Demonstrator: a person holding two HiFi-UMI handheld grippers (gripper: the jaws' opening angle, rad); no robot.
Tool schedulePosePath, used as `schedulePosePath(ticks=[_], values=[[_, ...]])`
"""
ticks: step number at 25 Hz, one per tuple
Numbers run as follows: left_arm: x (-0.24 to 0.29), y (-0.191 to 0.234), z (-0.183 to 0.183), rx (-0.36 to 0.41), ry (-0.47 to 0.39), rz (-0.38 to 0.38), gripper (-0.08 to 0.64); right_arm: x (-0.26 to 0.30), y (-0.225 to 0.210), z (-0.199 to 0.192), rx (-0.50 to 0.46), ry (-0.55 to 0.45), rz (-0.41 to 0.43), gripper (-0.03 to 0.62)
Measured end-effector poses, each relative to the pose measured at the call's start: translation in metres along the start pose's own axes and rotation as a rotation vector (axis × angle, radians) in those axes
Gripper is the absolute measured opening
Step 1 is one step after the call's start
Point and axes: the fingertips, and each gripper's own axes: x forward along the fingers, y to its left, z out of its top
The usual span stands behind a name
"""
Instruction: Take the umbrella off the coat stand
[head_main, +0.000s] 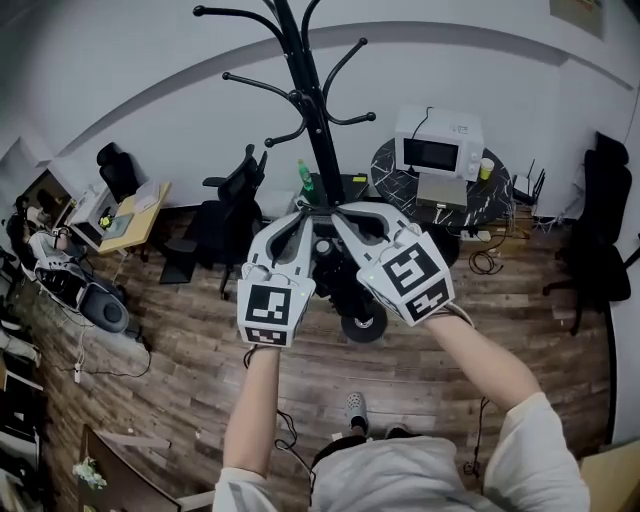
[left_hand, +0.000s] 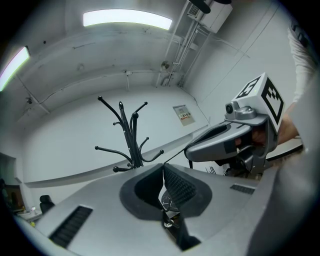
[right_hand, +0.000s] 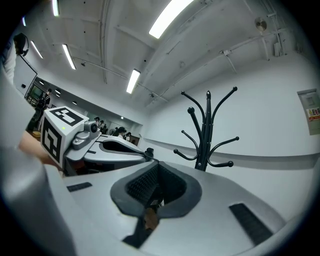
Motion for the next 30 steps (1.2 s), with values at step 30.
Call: schedulePosePath(ticks=[30], values=[[-0.036, -0.081, -0.088, -0.117, 0.138, -0.061, 0.023, -0.038, 0.044, -0.109, 0.061, 0.145, 0.057, 0.009]])
